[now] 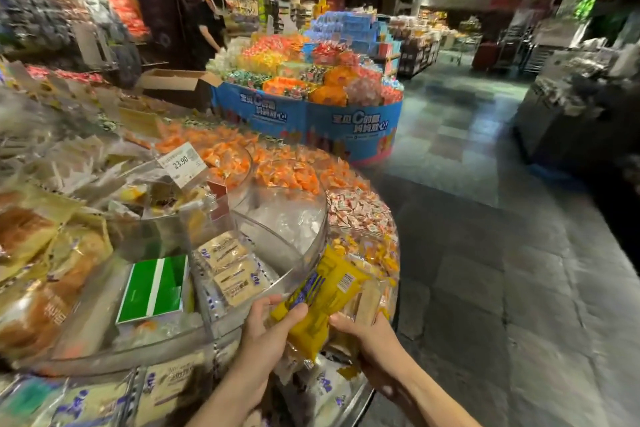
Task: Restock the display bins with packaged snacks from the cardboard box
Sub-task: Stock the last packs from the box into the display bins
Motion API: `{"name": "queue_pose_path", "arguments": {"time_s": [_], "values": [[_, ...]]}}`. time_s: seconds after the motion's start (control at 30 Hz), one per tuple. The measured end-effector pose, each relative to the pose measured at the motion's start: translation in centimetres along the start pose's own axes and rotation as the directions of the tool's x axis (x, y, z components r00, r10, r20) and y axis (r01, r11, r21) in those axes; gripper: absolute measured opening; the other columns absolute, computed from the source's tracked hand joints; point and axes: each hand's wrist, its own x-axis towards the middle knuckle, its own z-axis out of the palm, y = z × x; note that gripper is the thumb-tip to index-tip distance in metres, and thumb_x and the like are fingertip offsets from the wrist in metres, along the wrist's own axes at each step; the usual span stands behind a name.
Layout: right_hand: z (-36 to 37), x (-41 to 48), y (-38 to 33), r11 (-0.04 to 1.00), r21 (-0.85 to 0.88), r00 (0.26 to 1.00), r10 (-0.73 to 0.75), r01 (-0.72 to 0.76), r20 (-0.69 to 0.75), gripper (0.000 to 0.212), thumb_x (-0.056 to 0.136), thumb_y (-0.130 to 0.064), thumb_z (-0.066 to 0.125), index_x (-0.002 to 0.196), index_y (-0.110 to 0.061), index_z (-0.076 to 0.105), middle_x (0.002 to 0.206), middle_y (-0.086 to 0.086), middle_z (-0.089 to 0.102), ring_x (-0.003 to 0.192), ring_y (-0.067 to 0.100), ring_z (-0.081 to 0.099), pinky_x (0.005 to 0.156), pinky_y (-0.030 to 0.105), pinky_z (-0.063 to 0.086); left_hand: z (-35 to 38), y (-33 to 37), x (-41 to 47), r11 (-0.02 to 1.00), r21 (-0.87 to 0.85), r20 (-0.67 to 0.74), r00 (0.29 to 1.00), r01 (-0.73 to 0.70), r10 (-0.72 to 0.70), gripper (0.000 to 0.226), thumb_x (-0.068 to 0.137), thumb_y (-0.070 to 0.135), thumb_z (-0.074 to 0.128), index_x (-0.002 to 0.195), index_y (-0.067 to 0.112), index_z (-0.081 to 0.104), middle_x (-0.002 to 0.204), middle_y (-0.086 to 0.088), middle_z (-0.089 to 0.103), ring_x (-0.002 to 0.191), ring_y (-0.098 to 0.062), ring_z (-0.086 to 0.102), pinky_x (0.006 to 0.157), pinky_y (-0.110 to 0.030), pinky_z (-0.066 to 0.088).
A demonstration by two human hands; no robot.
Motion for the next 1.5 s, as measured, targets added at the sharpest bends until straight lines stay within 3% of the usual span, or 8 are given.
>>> {"name": "queue_pose_path", "arguments": {"time_s": [0.13,0.23,0.43,0.67,0.83,1.0,1.2,1.5], "values": [[-1.9,3.8,-0.3,0.997,0.001,0.996,0.071,-0.071,-0.045,0.103,0.043,-0.021,0.104,0.130,-0.001,0.053,0.114,0.023,0.071,0.103,0.042,0.070,0.093,0.060,0.054,2.0,-0.3,2.8,0.874,0.384,-0.006,0.946,-0.299,0.326,0.060,0.087,0.017,0.075,0.133,0.044,0.048,0.147,0.006,0.034,0.136,-0.012,0.037,0.115,-0.034,0.033],[-3.2,6.1,-0.5,0.994,-0.013,0.995,0.104,-0.104,-0.008,0.103,0.042,-0.023,0.104,0.129,-0.002,0.054,0.113,0.021,0.072,0.102,0.040,0.071,0.092,0.058,0.055,4.5,-0.6,4.2,0.695,0.583,0.094,0.885,-0.420,0.456,0.053,0.098,0.009,0.056,0.124,0.055,0.047,0.143,0.015,0.037,0.135,0.000,0.034,0.107,-0.003,0.015],[-7.1,12.0,-2.7,0.979,-0.186,0.989,0.103,-0.082,0.105,0.080,0.050,-0.022,0.099,0.120,-0.006,0.062,0.102,0.011,0.077,0.093,0.029,0.075,0.082,0.044,0.060,10.1,-1.4,7.4,0.787,0.572,-0.039,0.952,-0.229,0.305,0.054,0.083,0.058,0.066,0.132,0.045,0.046,0.127,0.018,0.052,0.118,-0.001,0.048,0.094,-0.010,0.031],[-12.2,17.0,-7.6,0.949,-0.307,0.935,0.165,-0.065,0.313,0.057,0.059,-0.009,0.093,0.110,-0.003,0.068,0.092,0.010,0.078,0.080,0.022,0.075,0.064,0.027,0.057,16.3,-0.9,9.9,0.839,0.542,-0.183,0.969,-0.043,0.168,0.080,0.058,0.046,0.089,0.118,0.046,0.036,0.122,0.012,0.056,0.111,-0.010,0.054,0.095,-0.029,0.045],[-14.2,20.6,-10.6,0.926,-0.351,0.877,0.277,-0.135,0.392,0.058,0.062,-0.009,0.090,0.114,0.000,0.066,0.097,0.016,0.077,0.083,0.028,0.075,0.068,0.034,0.059,17.6,-0.1,10.8,0.943,0.333,-0.266,0.962,0.032,0.061,0.072,0.066,0.041,0.089,0.120,0.051,0.042,0.125,0.008,0.056,0.110,-0.010,0.061,0.098,-0.036,0.050],[-15.6,23.6,-11.3,0.928,-0.313,0.851,0.326,-0.203,0.413,0.106,0.030,-0.029,0.101,0.124,-0.004,0.061,0.110,0.019,0.074,0.099,0.038,0.072,0.092,0.051,0.055,17.2,-0.1,11.1,0.981,-0.130,-0.272,0.946,0.143,-0.174,0.068,0.075,0.036,0.083,0.133,0.045,0.048,0.129,-0.001,0.064,0.111,-0.021,0.067,0.095,-0.048,0.055],[-14.8,24.5,-11.9,0.916,-0.210,0.789,0.401,-0.342,0.465,0.062,0.072,-0.015,0.073,0.131,-0.008,0.059,0.118,0.017,0.072,0.104,0.033,0.071,0.084,0.049,0.059,15.8,0.5,11.7,0.824,-0.527,-0.023,0.967,0.205,-0.255,0.044,0.094,0.033,0.051,0.129,0.008,0.063,0.128,-0.024,0.064,0.119,-0.039,0.060,0.109,-0.060,0.039],[-13.7,25.9,-13.7,0.867,-0.181,0.774,0.496,-0.463,0.394,0.047,0.084,-0.030,0.052,0.125,-0.009,0.059,0.119,0.023,0.069,0.104,0.038,0.070,0.093,0.058,0.048,15.2,-0.1,14.7,0.709,-0.645,0.146,0.957,0.286,-0.253,0.044,0.087,0.028,0.065,0.121,0.001,0.070,0.123,-0.027,0.064,0.101,-0.035,0.065,0.096,-0.052,0.047]]}}
